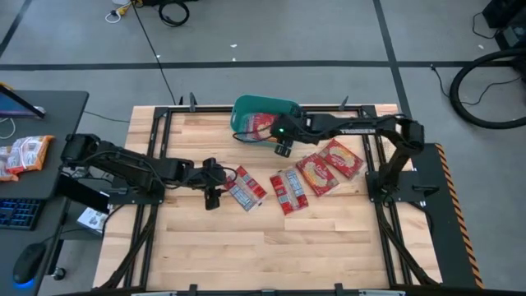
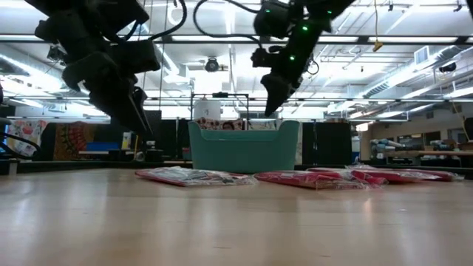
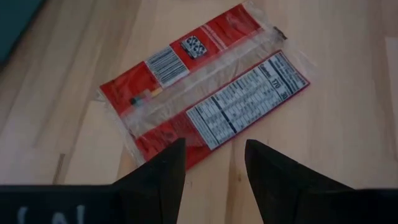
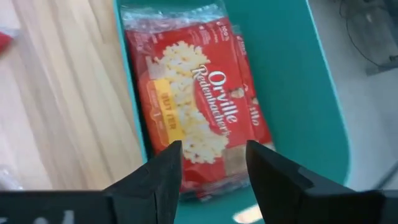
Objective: Sort popcorn bags into baskets
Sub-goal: Put the red popcorn bag into the green bin
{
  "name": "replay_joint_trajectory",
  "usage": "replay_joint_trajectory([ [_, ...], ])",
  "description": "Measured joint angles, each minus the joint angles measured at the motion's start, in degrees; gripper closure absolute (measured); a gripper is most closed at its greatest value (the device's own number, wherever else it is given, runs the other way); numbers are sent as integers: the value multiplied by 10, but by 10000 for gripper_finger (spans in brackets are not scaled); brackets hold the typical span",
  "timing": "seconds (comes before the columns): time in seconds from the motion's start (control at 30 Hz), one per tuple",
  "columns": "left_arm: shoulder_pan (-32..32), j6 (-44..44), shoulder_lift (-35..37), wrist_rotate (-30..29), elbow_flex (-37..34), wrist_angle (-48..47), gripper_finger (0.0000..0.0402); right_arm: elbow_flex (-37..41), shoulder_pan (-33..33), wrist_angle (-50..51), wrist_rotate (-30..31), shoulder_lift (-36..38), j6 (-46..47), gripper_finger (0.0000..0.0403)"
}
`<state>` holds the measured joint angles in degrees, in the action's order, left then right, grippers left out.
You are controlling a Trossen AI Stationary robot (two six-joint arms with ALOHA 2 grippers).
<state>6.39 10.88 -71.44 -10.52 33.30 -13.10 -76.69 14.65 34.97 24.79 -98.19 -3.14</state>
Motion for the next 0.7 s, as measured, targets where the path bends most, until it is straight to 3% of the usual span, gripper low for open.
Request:
replay_joint_trajectory([
  [0.13, 0, 2, 1, -7, 0, 13, 233, 73, -17, -69, -9, 41, 2, 225],
  [0.33, 40, -68, -5, -17, 0, -3, 233, 140, -49, -103, -7, 85, 20, 227],
  [0.5, 73, -130, -11, -52, 0, -2, 233, 204, -80, -201, -9, 104, 1, 228],
  [0.7, 80, -115, -23, -76, 0, 5, 211, 283, -113, -364, -9, 114, -38, 228],
])
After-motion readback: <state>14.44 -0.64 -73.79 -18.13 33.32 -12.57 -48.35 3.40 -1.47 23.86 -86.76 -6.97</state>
